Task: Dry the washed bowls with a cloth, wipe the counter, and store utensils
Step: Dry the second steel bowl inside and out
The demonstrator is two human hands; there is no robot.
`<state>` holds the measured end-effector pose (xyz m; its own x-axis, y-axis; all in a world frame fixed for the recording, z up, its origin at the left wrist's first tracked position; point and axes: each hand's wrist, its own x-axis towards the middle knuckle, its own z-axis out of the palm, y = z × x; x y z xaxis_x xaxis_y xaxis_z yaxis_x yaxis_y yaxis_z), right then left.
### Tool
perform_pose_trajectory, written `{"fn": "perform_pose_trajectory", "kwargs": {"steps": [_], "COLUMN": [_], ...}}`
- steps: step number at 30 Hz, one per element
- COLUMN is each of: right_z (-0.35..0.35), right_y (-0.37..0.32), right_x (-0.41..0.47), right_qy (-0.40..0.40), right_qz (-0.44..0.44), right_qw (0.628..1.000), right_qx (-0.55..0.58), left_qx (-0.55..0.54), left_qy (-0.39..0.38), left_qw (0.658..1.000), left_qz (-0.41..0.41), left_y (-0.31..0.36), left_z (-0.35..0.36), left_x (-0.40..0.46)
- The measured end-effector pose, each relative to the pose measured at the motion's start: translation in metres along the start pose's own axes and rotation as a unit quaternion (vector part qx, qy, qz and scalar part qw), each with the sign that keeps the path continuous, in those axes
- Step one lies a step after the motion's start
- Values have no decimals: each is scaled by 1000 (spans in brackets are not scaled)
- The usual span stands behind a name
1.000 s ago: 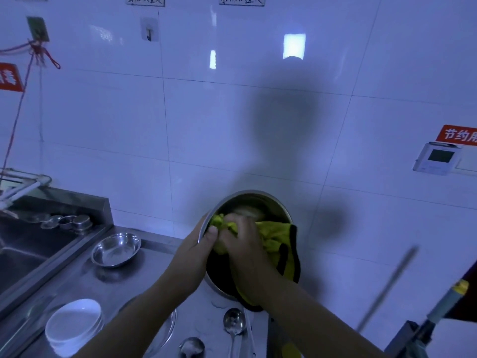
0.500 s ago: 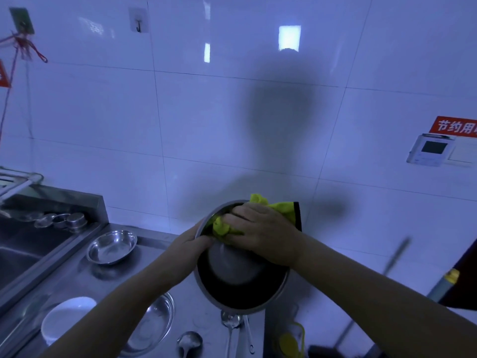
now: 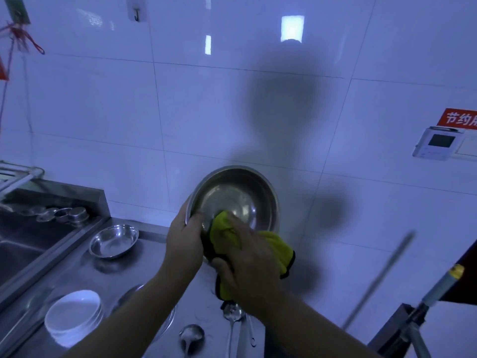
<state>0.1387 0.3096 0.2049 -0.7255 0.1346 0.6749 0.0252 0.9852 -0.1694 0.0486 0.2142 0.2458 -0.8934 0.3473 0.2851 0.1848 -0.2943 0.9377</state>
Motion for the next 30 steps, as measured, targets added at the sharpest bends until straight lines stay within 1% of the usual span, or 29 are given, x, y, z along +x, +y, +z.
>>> {"fn": "perform_pose_trajectory", "kwargs": {"steps": [2, 3, 6, 8, 9, 10, 11, 12, 15, 17, 19, 21, 23, 24, 25, 27, 28, 29, 30], "right_z": [7, 9, 4, -2, -6, -9, -12, -12, -4, 5, 11, 10, 2, -4, -11, -25, -30, -32, -32], "right_y": [-7, -5, 18, 40, 49, 56, 60, 58, 38, 21, 12, 17, 33, 44, 55, 72, 77, 79, 78], "right_x": [-1, -1, -2, -4, -4, -3, 0, 3, 10, 10, 7, 4, 3, 4, 7, 14, 18, 20, 22], "right_qy": [10, 11, -12, 4, 19, 34, 48, 65, 130, 158, 171, 173, 153, 137, 119, 77, 65, 64, 76], "right_qz": [-38, -59, -152, -239, -274, -298, -308, -301, -215, -174, -172, -199, -259, -296, -334, -398, -413, -413, -401], "right_qw": [999, 998, 986, 966, 954, 944, 939, 939, 955, 962, 963, 959, 946, 937, 926, 905, 898, 898, 901], "right_qx": [14, 5, -68, -101, -118, -135, -148, -156, -157, -136, -114, -107, -120, -127, -129, -131, -135, -140, -148], "left_qx": [-7, -11, 7, 75, 106, 121, 115, 97, 12, -28, -53, -62, -31, 12, 64, 152, 161, 145, 117], "left_qy": [-3, -3, -33, -103, -153, -187, -195, -183, -124, -86, -48, -38, -61, -85, -123, -218, -241, -238, -216], "left_qw": [1000, 1000, 999, 990, 980, 972, 970, 973, 991, 995, 997, 997, 997, 996, 990, 962, 955, 958, 967], "left_qz": [8, 6, -42, -60, -68, -78, -92, -97, -56, -36, -34, -41, -39, -35, -40, -66, -72, -71, -61], "left_y": [-2, -3, -1, 4, 8, 10, 11, 8, -11, -26, -31, -24, -12, -7, -1, 11, 14, 16, 15], "left_z": [2, 1, -10, -24, -29, -33, -34, -33, -14, -3, 0, -6, -17, -25, -33, -46, -48, -48, -45], "left_x": [0, 1, 10, 21, 26, 30, 32, 30, 4, -13, -19, -14, -5, 1, 8, 23, 29, 31, 29]}}
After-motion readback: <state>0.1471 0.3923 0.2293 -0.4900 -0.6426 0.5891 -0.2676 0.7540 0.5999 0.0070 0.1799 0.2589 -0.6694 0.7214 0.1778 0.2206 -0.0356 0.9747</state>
